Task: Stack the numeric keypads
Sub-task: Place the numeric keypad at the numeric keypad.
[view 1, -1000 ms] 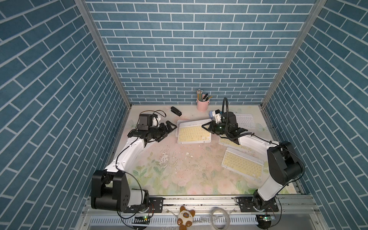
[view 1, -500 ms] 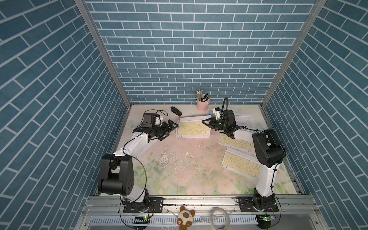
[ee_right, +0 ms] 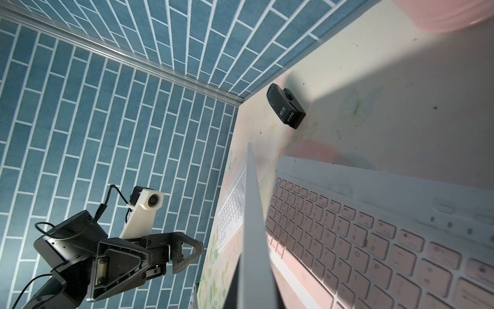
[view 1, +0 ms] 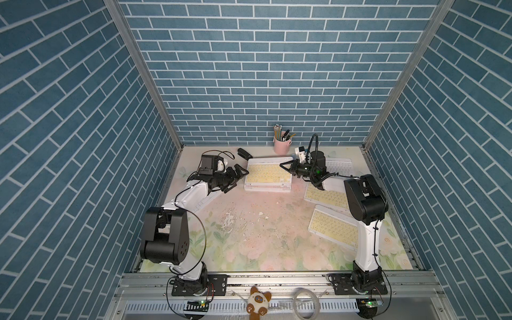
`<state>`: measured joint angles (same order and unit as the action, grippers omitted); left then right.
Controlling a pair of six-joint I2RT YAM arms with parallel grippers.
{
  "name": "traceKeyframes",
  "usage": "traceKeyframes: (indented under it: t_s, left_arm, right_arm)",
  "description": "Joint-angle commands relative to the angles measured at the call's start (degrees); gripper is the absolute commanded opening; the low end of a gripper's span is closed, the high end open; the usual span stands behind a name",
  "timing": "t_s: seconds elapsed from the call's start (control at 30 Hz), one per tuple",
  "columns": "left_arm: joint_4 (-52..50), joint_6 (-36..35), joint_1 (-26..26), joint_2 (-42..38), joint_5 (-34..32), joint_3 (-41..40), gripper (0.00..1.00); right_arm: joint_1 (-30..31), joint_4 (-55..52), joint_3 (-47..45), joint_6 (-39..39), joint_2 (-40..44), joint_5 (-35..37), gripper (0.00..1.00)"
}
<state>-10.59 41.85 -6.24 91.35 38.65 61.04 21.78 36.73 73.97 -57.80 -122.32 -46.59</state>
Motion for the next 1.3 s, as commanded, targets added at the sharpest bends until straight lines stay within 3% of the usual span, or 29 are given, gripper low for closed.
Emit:
traceKeyframes:
  t_s: [0.0, 1.27]
  left_arm:
    - [0.8, -0.3, 0.3, 0.5, 0.4, 0.8, 0.99]
    - [1.1, -1.7, 0.2, 3.2, 0.0, -1.0, 0.99]
  right_arm:
    - [-0.2, 5.2, 2.9, -3.3, -1.5, -3.1, 0.0]
    - [-3.3, 9.3, 6.3, -6.7, -12.2, -8.3, 0.0]
